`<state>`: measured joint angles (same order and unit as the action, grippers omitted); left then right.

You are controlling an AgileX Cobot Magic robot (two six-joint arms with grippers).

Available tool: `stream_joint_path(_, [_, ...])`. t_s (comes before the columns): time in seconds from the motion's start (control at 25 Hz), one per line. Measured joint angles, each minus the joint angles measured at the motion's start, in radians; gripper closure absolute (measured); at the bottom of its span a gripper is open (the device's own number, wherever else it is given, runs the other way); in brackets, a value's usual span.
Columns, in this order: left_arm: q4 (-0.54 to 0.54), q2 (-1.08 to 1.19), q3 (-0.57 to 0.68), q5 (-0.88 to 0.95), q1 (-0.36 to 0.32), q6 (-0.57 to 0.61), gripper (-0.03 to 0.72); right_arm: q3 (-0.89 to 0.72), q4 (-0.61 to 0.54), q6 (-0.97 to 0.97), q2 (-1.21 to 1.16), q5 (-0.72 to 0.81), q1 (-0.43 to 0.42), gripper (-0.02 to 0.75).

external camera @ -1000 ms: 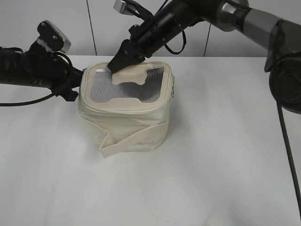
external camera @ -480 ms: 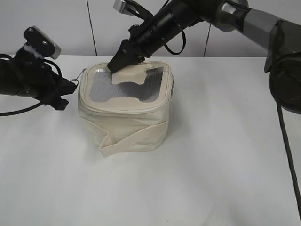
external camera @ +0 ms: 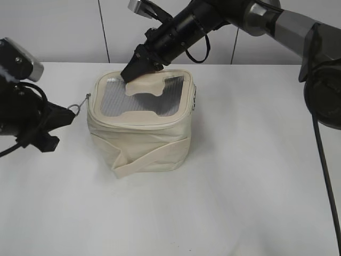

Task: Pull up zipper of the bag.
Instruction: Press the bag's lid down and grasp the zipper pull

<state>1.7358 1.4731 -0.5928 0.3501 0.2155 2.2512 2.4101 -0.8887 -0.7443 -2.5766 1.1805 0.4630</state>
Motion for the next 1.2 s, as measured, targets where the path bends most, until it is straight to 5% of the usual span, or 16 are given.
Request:
stream_joint_path(0.28, [-0.023,-0.069,0.119,-0.014,0.14,-0.136,0.68,0.0,0.001,0.046,0.0,-0.005,0.0,0.686])
stream_joint_path(0.72, [0.029,-0.052,0.088,-0.112,0.492,-0.198,0.666,0.0,-0.008,0.061,0.0,0.035,0.006,0.686])
stream_joint_path(1.2, [0.028,0.132,-0.066,-0.061,0.545,-0.199,0.662,0.0,-0.006,0.086,0.0,0.032,0.005,0.687])
